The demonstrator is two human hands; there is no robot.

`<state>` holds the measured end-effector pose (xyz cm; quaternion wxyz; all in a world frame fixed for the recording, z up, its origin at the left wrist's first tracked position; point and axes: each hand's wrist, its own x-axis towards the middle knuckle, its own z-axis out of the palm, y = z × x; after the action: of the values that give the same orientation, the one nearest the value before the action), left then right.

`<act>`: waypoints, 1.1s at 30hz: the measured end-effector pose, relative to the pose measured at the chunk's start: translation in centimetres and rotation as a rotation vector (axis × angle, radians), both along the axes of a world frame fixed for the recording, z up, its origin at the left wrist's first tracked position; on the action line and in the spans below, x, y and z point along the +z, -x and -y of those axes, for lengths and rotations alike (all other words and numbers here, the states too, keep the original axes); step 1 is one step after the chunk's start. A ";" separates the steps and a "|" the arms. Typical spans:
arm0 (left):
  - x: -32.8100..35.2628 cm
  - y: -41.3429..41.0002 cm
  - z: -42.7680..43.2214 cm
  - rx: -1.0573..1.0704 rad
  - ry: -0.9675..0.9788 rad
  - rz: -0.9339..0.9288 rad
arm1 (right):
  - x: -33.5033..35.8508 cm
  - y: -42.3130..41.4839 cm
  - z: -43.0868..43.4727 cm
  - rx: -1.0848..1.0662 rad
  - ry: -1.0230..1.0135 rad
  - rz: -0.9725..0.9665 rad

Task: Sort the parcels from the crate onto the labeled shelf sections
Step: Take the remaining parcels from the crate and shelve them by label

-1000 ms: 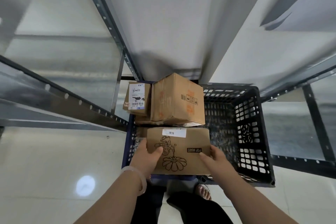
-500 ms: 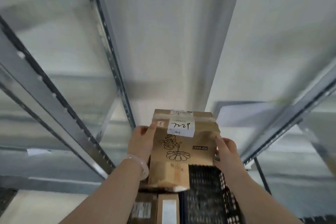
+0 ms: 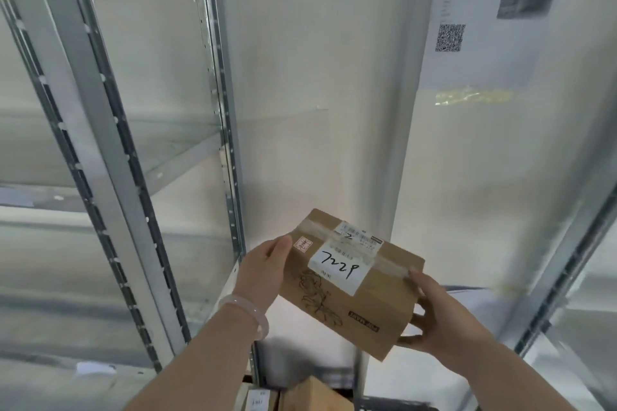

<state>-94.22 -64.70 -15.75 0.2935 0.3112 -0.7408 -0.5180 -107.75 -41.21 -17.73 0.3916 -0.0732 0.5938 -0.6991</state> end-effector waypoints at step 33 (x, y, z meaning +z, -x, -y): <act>3.6 3.3 -3.5 -0.328 0.010 -0.283 | 3.7 -4.1 4.0 -0.020 0.052 -0.500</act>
<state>-97.55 -61.20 -12.16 0.3079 0.1093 -0.7354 -0.5937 -103.61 -45.19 -13.99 0.2237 -0.2478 0.6548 -0.6780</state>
